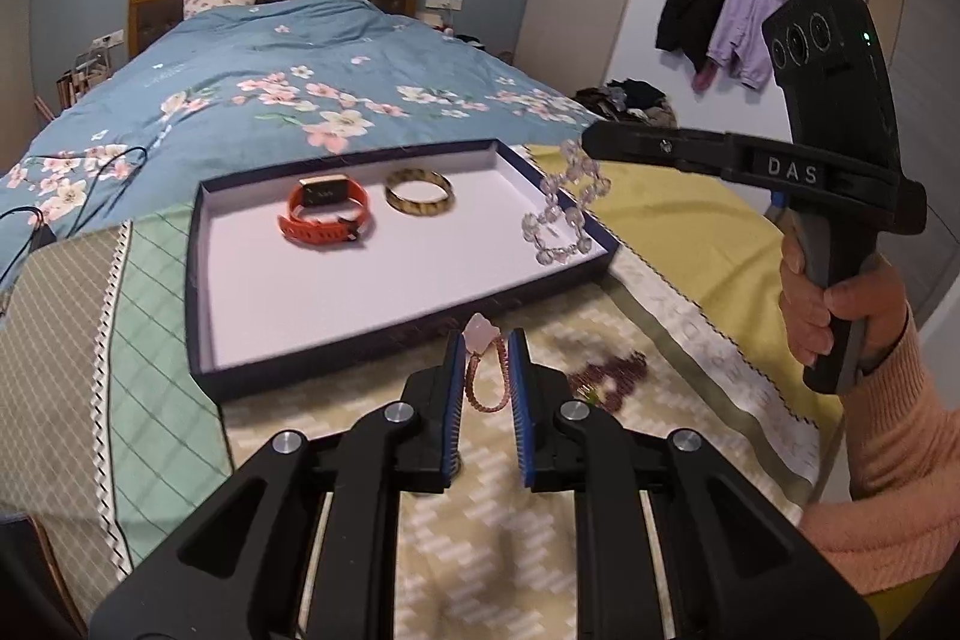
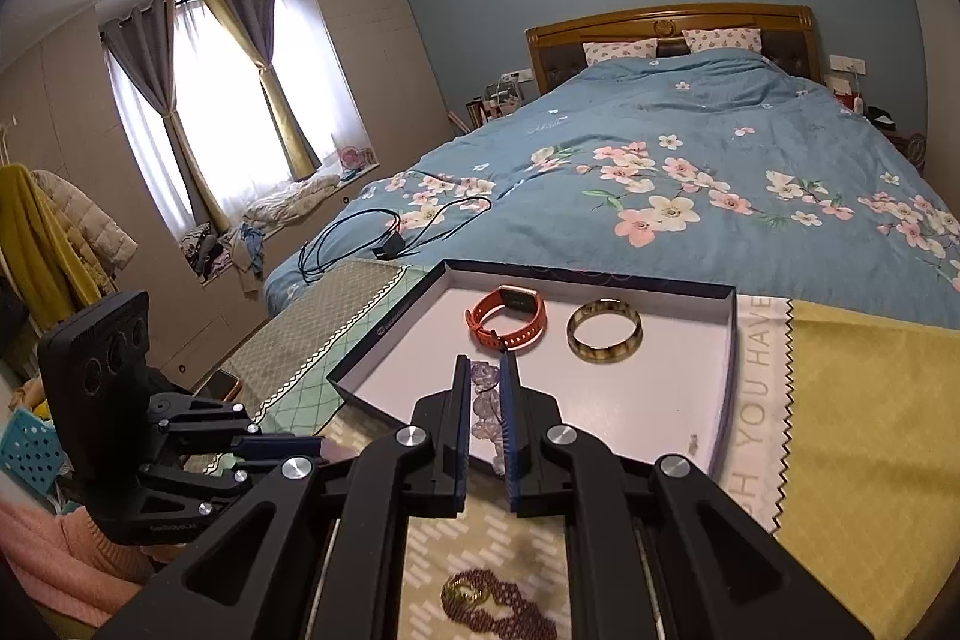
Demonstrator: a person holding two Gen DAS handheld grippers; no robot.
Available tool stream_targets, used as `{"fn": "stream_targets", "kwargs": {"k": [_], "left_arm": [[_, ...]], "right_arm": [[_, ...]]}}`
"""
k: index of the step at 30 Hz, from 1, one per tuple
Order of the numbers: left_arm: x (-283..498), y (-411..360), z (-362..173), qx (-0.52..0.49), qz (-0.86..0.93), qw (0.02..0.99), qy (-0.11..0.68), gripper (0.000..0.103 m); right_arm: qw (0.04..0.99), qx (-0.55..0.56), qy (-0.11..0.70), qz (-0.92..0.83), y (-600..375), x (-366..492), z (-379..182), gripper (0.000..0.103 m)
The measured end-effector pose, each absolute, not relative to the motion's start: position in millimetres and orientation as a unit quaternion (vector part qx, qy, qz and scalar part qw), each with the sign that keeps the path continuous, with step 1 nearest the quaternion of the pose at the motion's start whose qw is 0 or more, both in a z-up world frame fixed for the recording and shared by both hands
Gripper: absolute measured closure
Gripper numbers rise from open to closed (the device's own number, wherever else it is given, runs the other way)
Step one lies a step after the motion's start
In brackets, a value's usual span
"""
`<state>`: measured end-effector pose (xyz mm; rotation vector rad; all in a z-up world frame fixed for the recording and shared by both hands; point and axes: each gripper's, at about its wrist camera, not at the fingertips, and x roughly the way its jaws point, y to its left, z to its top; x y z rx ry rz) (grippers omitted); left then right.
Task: Organize jewelry
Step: 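Release the clear bracelet in the box with the right tool while the left releases the pink ring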
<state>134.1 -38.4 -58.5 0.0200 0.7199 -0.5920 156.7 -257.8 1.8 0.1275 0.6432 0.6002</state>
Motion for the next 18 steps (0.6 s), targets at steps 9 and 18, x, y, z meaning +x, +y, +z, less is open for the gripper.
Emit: {"fn": "stream_targets", "kwargs": {"k": [9,18], "left_arm": [[173.9,-28.0,-55.0,-0.001,-0.257,0.9,0.352,0.088],[205.0,-28.8,-62.2,0.004,-0.238,0.902,0.36,0.088]], "right_arm": [[0.898,0.066,0.331,0.281,-246.0,185.9,-10.5,0.095],[0.896,0.078,0.34,0.275,-238.0,209.6,-15.8,0.095]]}}
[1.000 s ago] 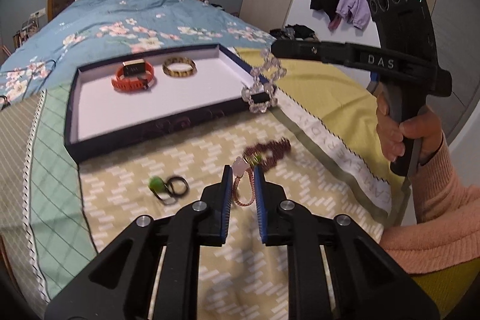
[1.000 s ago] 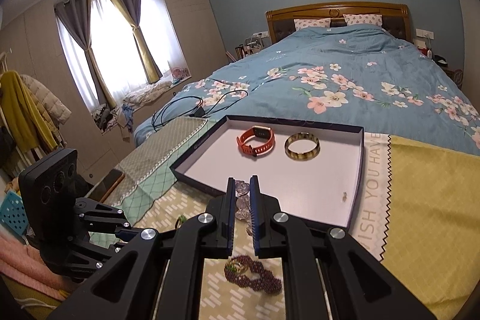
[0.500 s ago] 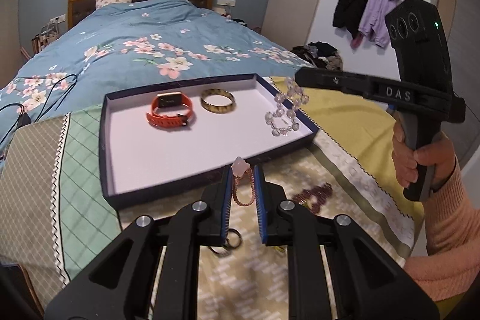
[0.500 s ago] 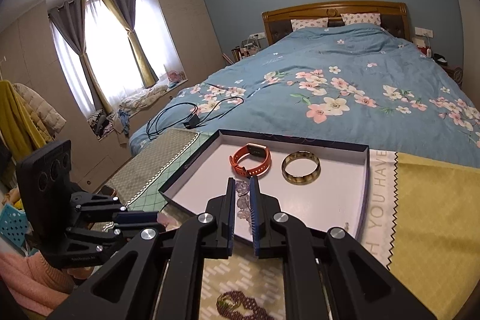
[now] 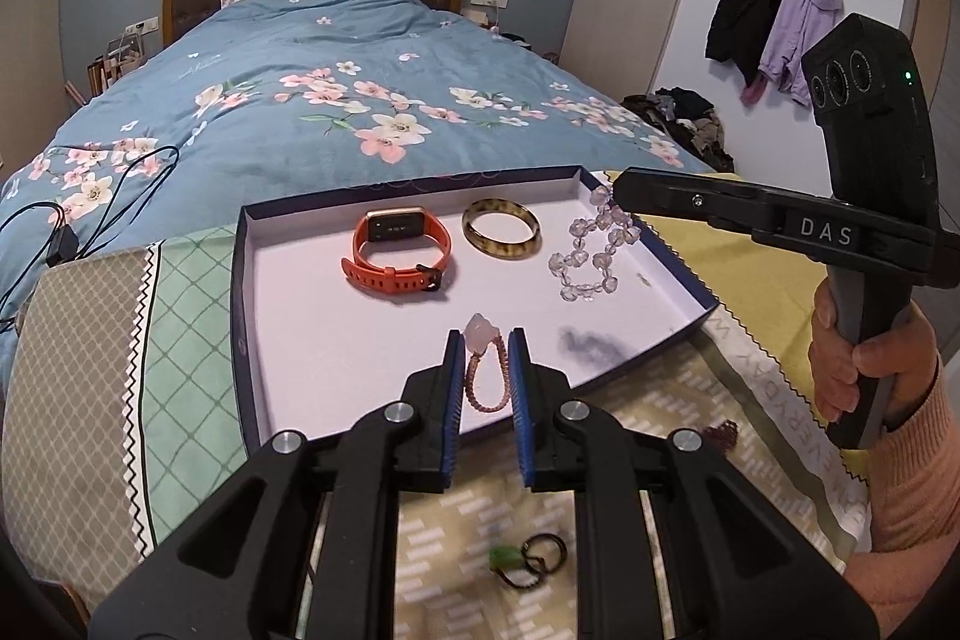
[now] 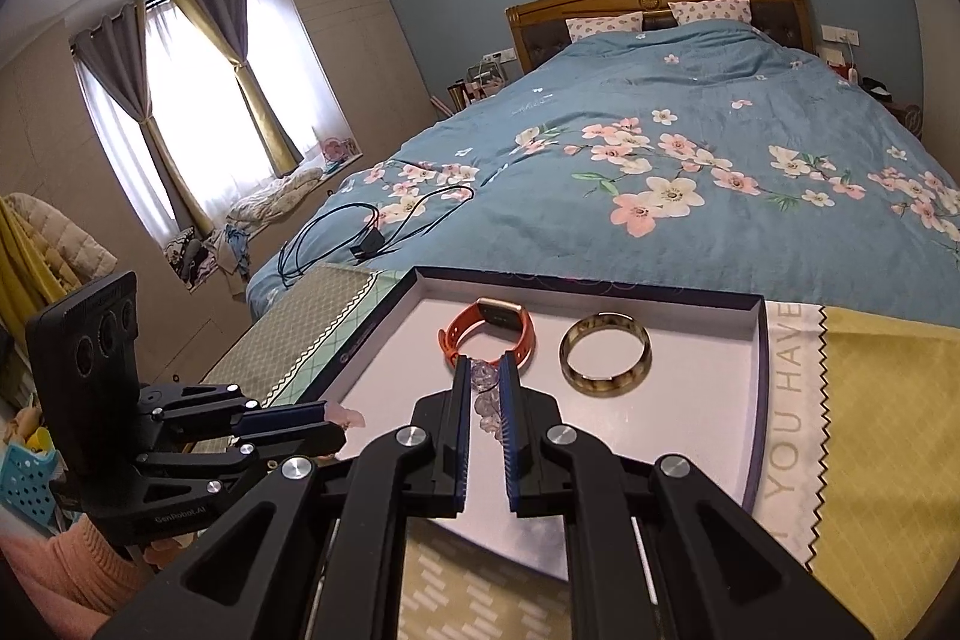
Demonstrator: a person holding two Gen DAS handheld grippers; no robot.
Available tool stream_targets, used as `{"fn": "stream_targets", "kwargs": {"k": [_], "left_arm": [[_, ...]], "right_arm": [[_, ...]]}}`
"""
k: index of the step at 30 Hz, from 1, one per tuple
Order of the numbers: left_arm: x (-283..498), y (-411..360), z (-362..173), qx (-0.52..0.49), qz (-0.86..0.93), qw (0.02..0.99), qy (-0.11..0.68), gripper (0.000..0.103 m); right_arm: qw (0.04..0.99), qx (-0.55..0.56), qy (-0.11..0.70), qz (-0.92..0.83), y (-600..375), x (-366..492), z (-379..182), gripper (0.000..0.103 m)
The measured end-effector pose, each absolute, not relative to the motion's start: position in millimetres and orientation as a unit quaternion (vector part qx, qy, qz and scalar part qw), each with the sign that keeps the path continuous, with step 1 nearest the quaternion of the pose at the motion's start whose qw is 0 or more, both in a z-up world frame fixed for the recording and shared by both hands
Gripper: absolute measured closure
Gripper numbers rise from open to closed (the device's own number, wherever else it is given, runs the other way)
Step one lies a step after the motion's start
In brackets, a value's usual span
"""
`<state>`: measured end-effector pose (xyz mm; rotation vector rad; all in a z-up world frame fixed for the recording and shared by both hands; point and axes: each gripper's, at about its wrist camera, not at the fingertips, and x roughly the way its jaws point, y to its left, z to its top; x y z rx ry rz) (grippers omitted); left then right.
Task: Organize jewelry
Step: 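Release the clear bracelet in the box with the right tool while the left releases the pink ring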
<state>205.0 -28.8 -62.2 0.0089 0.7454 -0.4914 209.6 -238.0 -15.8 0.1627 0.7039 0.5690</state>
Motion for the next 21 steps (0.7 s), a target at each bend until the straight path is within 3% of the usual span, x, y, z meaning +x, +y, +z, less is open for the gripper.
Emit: {"fn": "stream_targets", "kwargs": {"k": [21], "left_arm": [[255.2,-36.5,-87.8,0.004,-0.215,0.889,0.403,0.088]], "right_arm": [[0.891,0.071,0.368,0.255,-231.4,246.8,-38.9,0.095]]}}
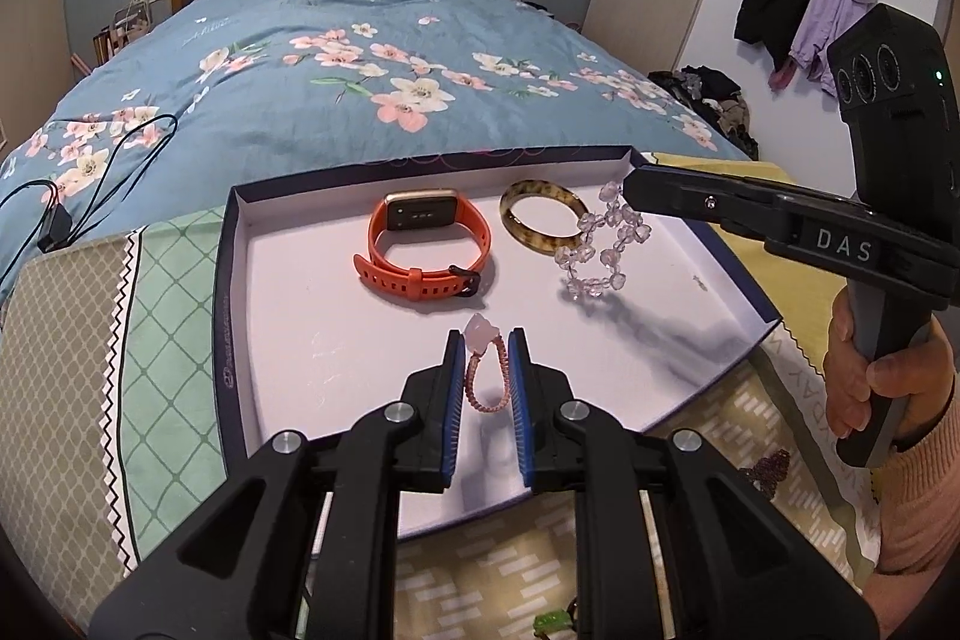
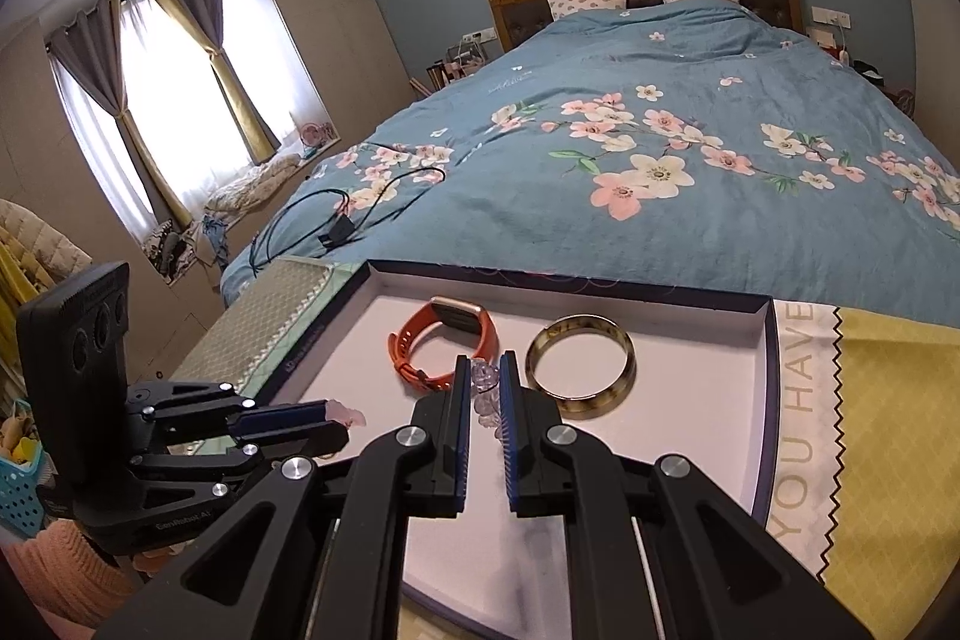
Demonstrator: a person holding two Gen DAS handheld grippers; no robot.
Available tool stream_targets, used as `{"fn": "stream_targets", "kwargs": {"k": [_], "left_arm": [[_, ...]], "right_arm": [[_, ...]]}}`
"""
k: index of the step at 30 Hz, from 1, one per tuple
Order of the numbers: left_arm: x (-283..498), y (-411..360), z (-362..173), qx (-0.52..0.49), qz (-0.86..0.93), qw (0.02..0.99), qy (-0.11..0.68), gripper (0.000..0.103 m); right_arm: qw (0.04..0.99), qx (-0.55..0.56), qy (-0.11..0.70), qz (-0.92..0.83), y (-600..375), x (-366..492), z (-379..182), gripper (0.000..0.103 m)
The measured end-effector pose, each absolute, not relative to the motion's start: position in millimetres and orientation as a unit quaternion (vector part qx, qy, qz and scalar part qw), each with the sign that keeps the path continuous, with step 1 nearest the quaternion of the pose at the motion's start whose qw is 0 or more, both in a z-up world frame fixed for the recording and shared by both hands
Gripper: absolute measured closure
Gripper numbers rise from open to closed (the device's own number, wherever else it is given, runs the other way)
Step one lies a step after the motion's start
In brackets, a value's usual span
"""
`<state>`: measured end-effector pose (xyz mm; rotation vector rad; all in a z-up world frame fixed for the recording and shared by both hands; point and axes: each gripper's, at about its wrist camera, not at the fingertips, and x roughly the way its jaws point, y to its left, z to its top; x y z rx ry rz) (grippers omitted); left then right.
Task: Organize jewelry
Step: 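Release the clear bracelet in the box with the right tool while the left releases the pink ring, then grasp the dark red beaded bracelet with the right tool while the left moves toward the black ring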
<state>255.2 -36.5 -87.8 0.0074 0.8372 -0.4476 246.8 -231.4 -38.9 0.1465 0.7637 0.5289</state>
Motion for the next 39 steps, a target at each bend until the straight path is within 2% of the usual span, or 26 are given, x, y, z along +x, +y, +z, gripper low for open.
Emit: {"fn": "stream_targets", "kwargs": {"k": [16,18,19,20,24,26,28,34,39], "left_arm": [[284.6,-45.1,-105.8,0.012,-0.2,0.882,0.426,0.088],[288.8,-46.4,-107.8,0.014,-0.198,0.881,0.429,0.088],[290.4,-47.0,-108.6,0.015,-0.197,0.881,0.43,0.087],[292.4,-47.5,-109.6,0.016,-0.194,0.881,0.43,0.087],[297.5,-47.0,-111.6,0.014,-0.189,0.881,0.434,0.086],[297.0,-46.5,-110.9,0.014,-0.189,0.882,0.432,0.078],[294.4,-45.7,-106.9,0.015,-0.188,0.887,0.422,0.074],[270.0,-39.2,-83.3,0.023,-0.179,0.907,0.379,0.066],[231.0,-23.9,-62.4,0.024,-0.188,0.92,0.343,0.062]], "right_arm": [[0.885,0.063,0.402,0.228,-237.6,259.2,-62.8,0.093],[0.886,0.064,0.402,0.224,-238.6,258.2,-61.4,0.085],[0.888,0.062,0.399,0.221,-238.8,256.4,-59.4,0.077],[0.89,0.06,0.394,0.221,-238.8,253.9,-56.6,0.073],[0.896,0.057,0.378,0.227,-240.8,241.9,-44.5,0.068],[0.899,0.055,0.367,0.232,-242.3,231.1,-37.2,0.06],[0.901,0.053,0.359,0.237,-242.8,219.7,-31.4,0.055],[0.9,0.039,0.348,0.26,-248.0,180.8,-24.8,0.053],[0.892,0.018,0.37,0.26,-255.7,153.0,-38.3,0.053]]}}
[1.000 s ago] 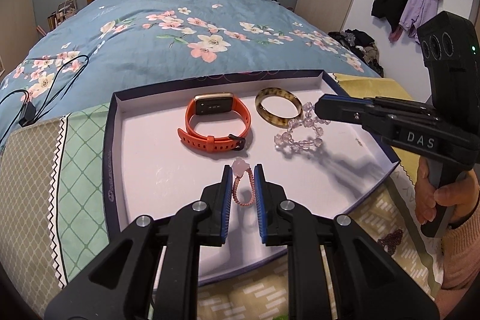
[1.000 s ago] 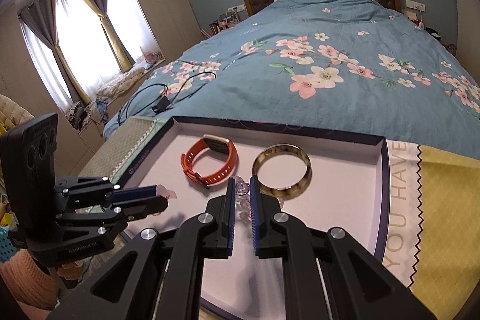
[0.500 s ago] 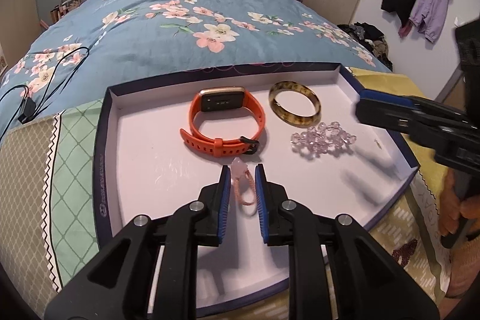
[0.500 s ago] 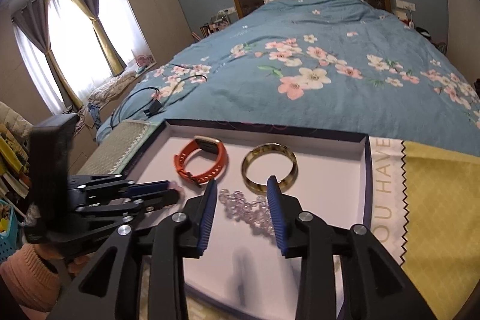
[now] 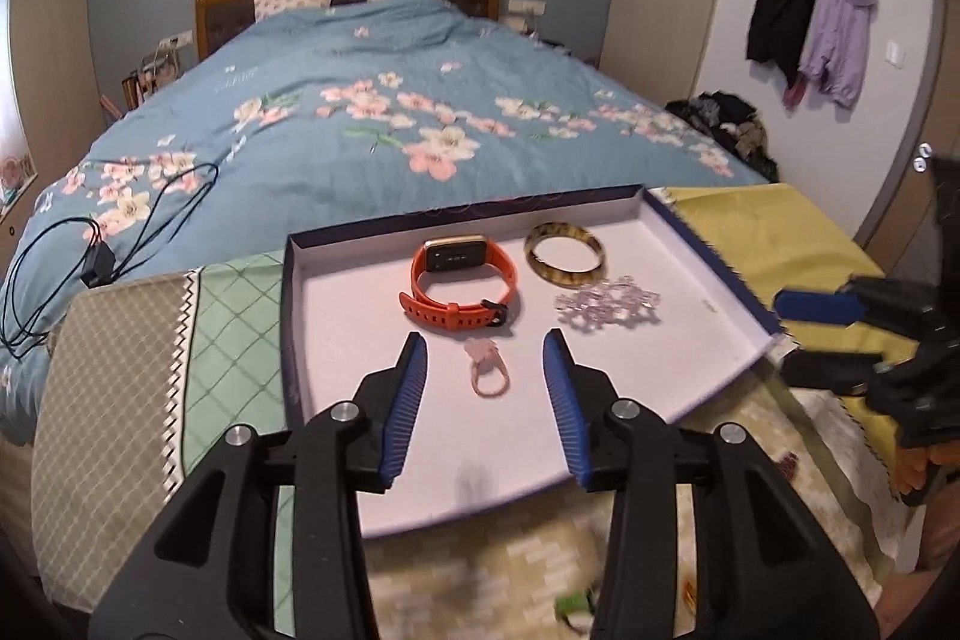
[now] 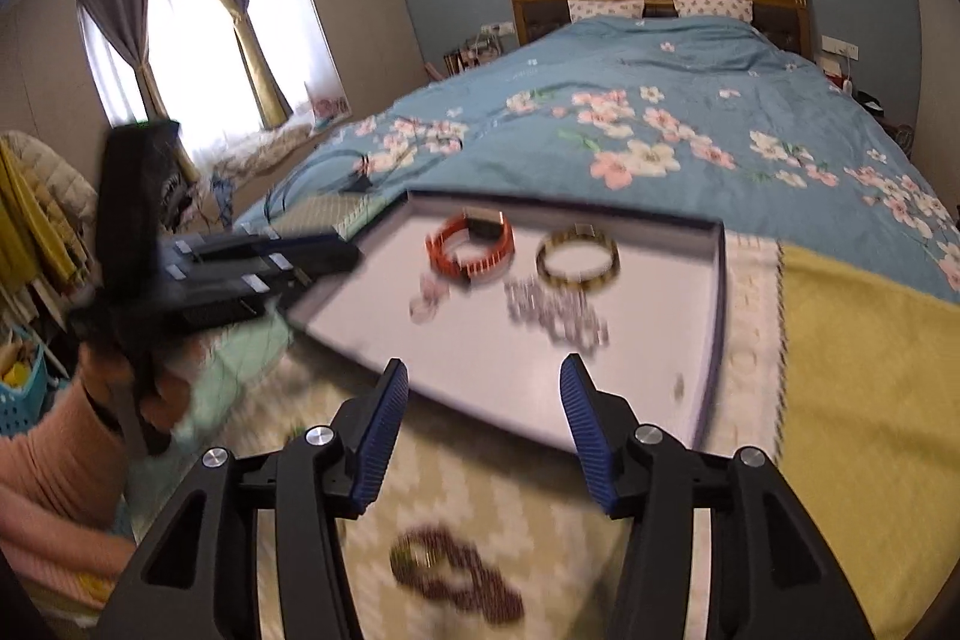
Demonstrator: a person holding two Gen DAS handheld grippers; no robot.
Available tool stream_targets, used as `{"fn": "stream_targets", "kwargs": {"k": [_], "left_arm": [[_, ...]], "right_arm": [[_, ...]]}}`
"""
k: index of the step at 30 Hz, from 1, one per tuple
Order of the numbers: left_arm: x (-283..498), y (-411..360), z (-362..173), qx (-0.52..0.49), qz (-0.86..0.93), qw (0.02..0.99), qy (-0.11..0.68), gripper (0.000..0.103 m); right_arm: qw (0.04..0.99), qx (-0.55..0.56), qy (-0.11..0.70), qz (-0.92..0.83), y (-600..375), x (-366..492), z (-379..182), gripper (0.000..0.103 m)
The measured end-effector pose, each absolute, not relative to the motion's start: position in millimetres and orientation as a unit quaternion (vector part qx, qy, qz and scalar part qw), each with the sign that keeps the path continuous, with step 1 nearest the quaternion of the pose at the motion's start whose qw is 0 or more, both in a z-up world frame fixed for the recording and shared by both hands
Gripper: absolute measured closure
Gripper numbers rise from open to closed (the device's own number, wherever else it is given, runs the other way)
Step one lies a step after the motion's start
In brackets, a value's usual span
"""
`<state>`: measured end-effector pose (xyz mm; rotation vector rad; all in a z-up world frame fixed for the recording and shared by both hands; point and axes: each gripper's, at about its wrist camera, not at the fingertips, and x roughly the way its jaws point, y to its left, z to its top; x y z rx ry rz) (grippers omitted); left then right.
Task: Organize jewelry
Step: 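Grasp the dark red beaded bracelet with the right tool while the left moves toward the black ring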
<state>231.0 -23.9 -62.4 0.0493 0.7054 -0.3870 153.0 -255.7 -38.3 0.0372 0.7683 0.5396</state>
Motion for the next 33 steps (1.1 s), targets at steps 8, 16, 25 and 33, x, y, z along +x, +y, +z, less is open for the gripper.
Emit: {"fn": "stream_targets", "kwargs": {"k": [8,16,25,33], "left_arm": [[169.1,-12.4,-62.1,0.029,-0.218,0.916,0.335,0.059],[130.7,-17.9,-76.9,0.038,-0.243,0.906,0.343,0.056],[116.6,-24.8,-90.1,0.034,-0.263,0.895,0.359,0.055],[111.4,-29.7,-98.4,0.035,-0.278,0.886,0.37,0.055]], "right_arm": [[0.871,0.0,0.424,0.248,-263.4,123.8,-76.8,0.053],[0.863,-0.018,0.441,0.245,-261.7,107.1,-90.7,0.058],[0.867,-0.031,0.44,0.232,-261.7,103.7,-92.8,0.078],[0.87,-0.017,0.433,0.236,-263.3,103.0,-89.3,0.097]]}}
